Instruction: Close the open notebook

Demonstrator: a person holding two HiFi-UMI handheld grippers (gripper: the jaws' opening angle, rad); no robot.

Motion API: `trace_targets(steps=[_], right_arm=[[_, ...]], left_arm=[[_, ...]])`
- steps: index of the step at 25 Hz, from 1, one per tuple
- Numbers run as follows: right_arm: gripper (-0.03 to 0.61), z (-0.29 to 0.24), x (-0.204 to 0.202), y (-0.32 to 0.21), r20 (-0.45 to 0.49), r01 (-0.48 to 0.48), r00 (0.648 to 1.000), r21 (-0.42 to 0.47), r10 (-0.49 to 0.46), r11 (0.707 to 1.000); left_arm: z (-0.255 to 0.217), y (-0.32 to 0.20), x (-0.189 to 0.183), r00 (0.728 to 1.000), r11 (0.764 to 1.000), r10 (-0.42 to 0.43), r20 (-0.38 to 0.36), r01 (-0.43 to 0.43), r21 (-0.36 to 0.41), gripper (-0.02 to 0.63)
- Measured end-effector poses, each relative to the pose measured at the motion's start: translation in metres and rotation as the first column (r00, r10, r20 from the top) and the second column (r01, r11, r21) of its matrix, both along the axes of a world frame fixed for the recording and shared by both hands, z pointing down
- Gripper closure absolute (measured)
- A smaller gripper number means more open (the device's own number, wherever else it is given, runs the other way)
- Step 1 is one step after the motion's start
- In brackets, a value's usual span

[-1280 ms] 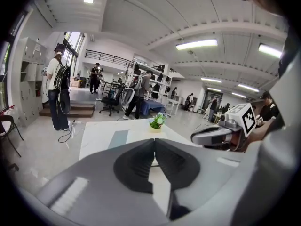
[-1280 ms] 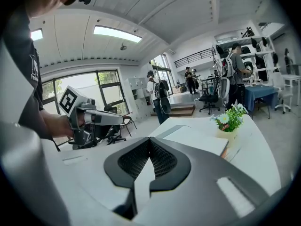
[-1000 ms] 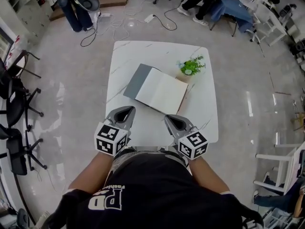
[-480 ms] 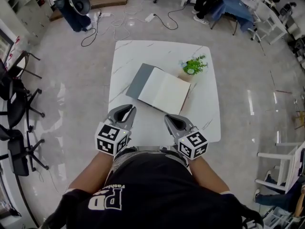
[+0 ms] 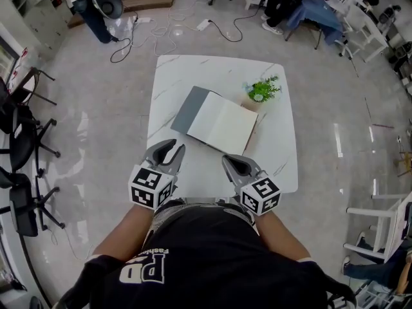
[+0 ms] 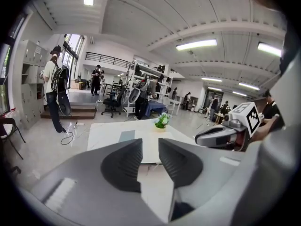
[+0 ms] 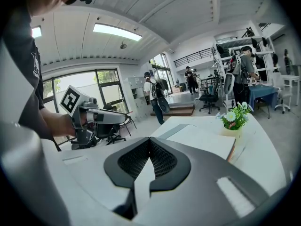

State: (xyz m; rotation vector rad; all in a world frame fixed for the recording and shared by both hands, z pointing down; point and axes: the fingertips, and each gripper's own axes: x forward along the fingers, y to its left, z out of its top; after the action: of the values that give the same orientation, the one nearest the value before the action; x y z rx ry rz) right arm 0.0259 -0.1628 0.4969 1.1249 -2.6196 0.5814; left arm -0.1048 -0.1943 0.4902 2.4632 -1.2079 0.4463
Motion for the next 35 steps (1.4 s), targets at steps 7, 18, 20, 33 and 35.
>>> trace_targets(steps=[7, 18, 20, 33, 35], right_arm=[[0.578, -0.001, -0.001, 0.002, -0.004, 0.001, 1.0, 0.001, -0.001, 1.0], [0.578, 0.002, 0.0, 0.0, -0.015, -0.006, 1.0, -0.006, 0.006, 1.0], [0.578, 0.003, -0.001, -0.002, -0.019, -0.007, 1.0, -0.01, 0.007, 1.0], [0.578, 0.007, 0.0, -0.004, -0.043, -0.04, 0.998, -0.024, 0.039, 0.999], [0.578, 0.01, 0.001, -0.003, -0.052, -0.047, 0.998, -0.031, 0.045, 0.998]], left_arm=[[0.001, 0.001, -0.005, 1.0, 1.0, -0.019, -0.007, 0.019, -0.006, 0.503], [0.013, -0.015, -0.022, 0.997, 0.997, -0.058, -0.055, 0.055, -0.062, 0.503], [0.022, -0.023, -0.027, 0.993, 0.993, -0.077, -0.084, 0.069, -0.095, 0.503], [0.099, -0.064, -0.053, 0.993, 0.97, -0.115, -0.029, 0.106, -0.218, 0.503], [0.113, -0.07, -0.058, 0.991, 0.96, -0.128, -0.032, 0.116, -0.253, 0.503]])
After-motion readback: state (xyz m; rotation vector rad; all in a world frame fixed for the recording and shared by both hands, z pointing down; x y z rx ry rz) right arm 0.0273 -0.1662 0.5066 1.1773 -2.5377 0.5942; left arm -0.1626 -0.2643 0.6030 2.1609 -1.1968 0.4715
